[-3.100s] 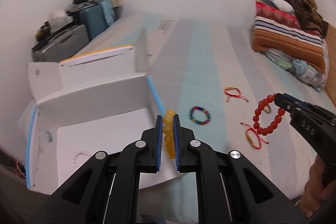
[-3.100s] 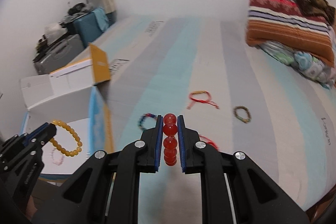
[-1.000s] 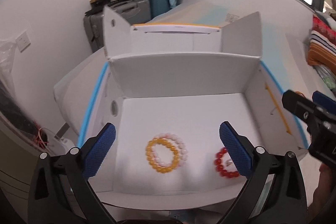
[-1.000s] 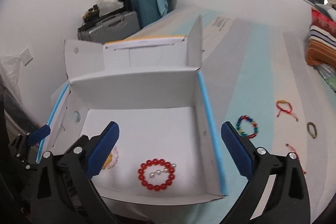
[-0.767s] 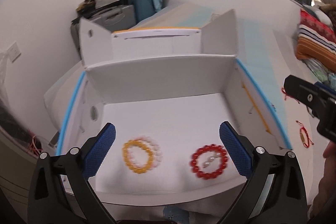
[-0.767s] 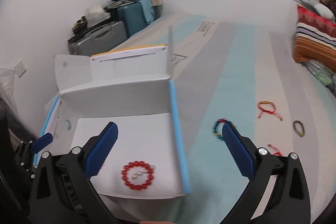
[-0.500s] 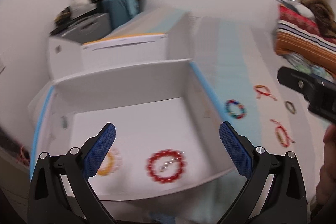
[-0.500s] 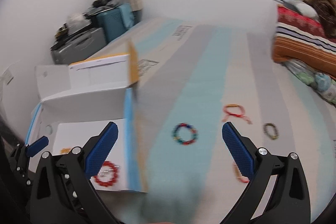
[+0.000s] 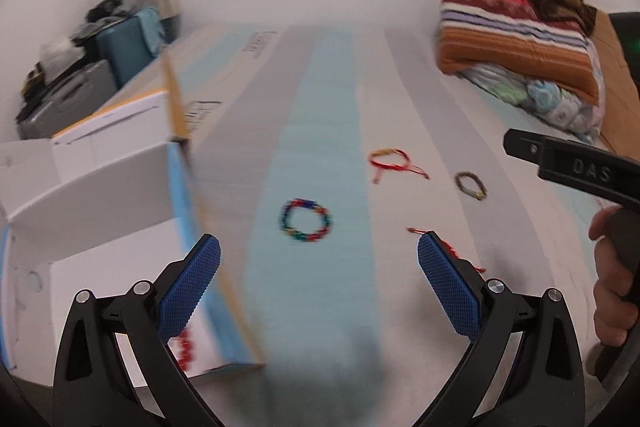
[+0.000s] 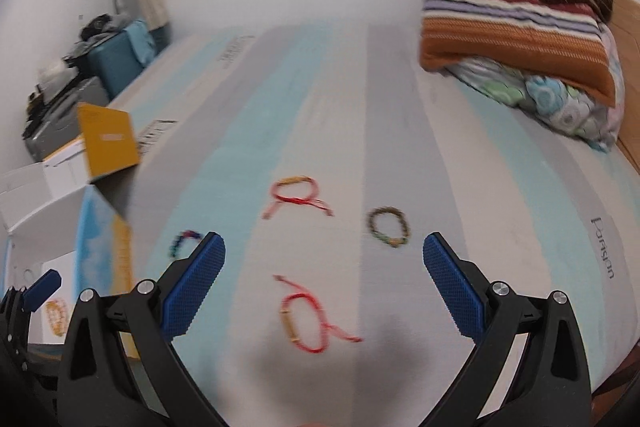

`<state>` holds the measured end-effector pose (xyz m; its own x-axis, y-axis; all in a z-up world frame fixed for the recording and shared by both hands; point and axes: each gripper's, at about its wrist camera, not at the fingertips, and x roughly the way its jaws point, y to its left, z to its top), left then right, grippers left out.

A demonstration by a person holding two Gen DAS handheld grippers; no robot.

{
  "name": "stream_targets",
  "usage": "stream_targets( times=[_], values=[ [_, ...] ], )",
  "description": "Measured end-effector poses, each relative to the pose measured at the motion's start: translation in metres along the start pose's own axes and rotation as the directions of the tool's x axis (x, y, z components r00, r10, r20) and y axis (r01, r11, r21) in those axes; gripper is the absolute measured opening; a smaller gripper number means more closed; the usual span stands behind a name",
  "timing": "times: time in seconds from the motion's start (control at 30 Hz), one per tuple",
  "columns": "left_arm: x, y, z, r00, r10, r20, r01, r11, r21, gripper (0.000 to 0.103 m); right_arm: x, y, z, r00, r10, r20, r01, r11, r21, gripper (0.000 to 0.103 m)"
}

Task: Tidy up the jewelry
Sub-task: 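Move both tools back over the bed toward the remaining bracelets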

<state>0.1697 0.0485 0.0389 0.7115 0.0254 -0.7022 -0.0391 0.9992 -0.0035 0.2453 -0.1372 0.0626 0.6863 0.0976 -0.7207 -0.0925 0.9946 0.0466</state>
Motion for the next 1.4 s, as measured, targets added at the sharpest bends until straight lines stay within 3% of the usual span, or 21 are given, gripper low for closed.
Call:
stream_targets(
  times=[0.5,0.83,1.4],
  values=[
    [0.093,-0.058,-0.018,0.993,-0.058,-0.105,0.066,0.995,0.079,0.097,0.103,-0.058,0.004,0.993,-0.041,-0.112,0.047,0.998,0.052,0.088],
    [0.126,-0.074,-0.033,0.986,-0.074,-0.151,0.091,0.989,0.112,0.097,0.161,-0.084,0.001,0.974,-0.081,-0.211,0.105,0.988,0.109,0.072],
    [0.154,-0.081,-0.049,0.970,-0.069,-0.232,0.099,0.988,0.121,0.094,0.188,-0.091,-0.010,0.952,-0.094,-0.290,0.137,0.982,0.133,0.044]
  ],
)
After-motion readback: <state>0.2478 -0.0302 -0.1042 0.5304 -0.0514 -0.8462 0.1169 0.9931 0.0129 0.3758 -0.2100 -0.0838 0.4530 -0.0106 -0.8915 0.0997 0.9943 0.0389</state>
